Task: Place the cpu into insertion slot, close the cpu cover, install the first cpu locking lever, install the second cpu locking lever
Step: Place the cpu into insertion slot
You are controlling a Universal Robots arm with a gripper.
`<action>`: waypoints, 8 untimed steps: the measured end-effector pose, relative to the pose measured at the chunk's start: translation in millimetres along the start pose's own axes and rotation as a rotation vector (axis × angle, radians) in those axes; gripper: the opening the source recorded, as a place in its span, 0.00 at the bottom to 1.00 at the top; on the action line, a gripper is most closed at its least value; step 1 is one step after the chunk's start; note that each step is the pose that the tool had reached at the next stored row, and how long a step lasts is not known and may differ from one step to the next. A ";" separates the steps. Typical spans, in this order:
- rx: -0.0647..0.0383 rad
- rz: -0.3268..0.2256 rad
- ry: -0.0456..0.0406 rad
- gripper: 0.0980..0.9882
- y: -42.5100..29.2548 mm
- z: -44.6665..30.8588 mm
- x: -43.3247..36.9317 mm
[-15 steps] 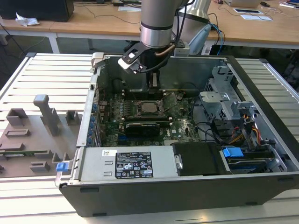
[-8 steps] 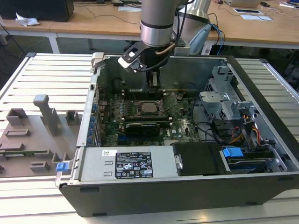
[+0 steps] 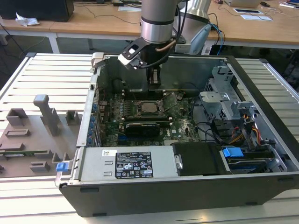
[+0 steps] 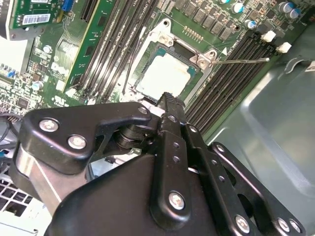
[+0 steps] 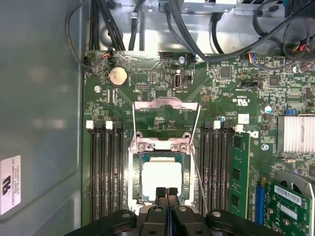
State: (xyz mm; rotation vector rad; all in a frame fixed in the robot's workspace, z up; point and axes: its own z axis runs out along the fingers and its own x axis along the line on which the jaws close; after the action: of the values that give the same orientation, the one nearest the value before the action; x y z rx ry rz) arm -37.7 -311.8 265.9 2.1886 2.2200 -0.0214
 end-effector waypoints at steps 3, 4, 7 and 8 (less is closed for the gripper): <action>0.000 0.000 0.0000 0.01 0.1 -6.3 -0.2; 0.000 0.000 0.0000 0.01 0.1 -8.5 -0.2; 0.000 0.000 0.0000 0.01 0.2 -14.5 -0.4; 0.000 0.000 0.0000 0.01 0.2 -17.2 -0.5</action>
State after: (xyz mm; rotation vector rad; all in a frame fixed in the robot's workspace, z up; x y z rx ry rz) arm -37.6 -311.8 283.1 2.1887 2.2200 -0.0214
